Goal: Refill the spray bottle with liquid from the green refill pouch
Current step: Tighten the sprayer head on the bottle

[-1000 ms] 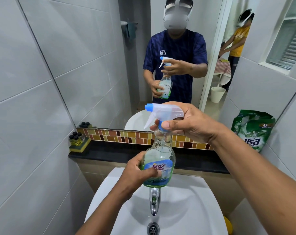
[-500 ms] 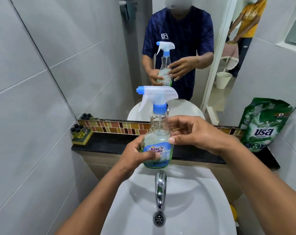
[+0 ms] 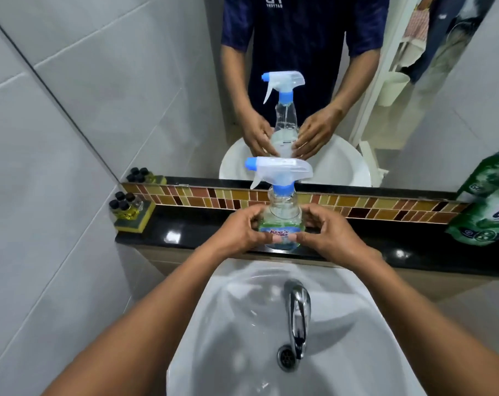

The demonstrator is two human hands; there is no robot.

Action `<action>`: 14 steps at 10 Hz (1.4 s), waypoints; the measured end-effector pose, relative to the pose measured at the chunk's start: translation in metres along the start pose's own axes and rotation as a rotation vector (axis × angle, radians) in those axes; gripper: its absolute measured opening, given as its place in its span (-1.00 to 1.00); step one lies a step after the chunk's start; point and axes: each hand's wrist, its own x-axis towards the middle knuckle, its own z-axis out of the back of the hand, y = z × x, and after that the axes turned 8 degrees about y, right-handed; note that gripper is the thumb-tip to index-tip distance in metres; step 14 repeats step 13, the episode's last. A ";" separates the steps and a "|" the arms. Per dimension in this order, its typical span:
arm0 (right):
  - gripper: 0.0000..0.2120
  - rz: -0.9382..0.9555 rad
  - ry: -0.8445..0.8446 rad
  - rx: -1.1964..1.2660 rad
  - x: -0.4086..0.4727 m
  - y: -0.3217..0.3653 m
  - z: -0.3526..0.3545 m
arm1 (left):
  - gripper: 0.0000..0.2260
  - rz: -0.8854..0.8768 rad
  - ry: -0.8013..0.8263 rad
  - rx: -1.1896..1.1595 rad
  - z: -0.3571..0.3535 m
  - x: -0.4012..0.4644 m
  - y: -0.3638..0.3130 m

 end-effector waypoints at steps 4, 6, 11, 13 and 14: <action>-0.46 -0.002 0.060 0.030 0.117 -0.003 -0.102 | -0.52 0.114 -0.098 0.073 0.118 0.000 0.072; -0.46 0.042 0.110 0.028 0.178 0.030 -0.181 | -0.43 0.161 -0.267 -0.005 0.193 -0.038 0.109; -0.44 0.031 0.043 -0.056 0.215 0.055 -0.257 | -0.52 0.236 -0.686 0.230 0.210 -0.064 0.125; -0.40 -0.065 0.077 -0.269 0.192 0.066 -0.251 | -0.57 0.343 -0.801 0.312 0.185 -0.086 0.114; -0.40 -0.065 0.077 -0.269 0.192 0.066 -0.251 | -0.57 0.343 -0.801 0.312 0.185 -0.086 0.114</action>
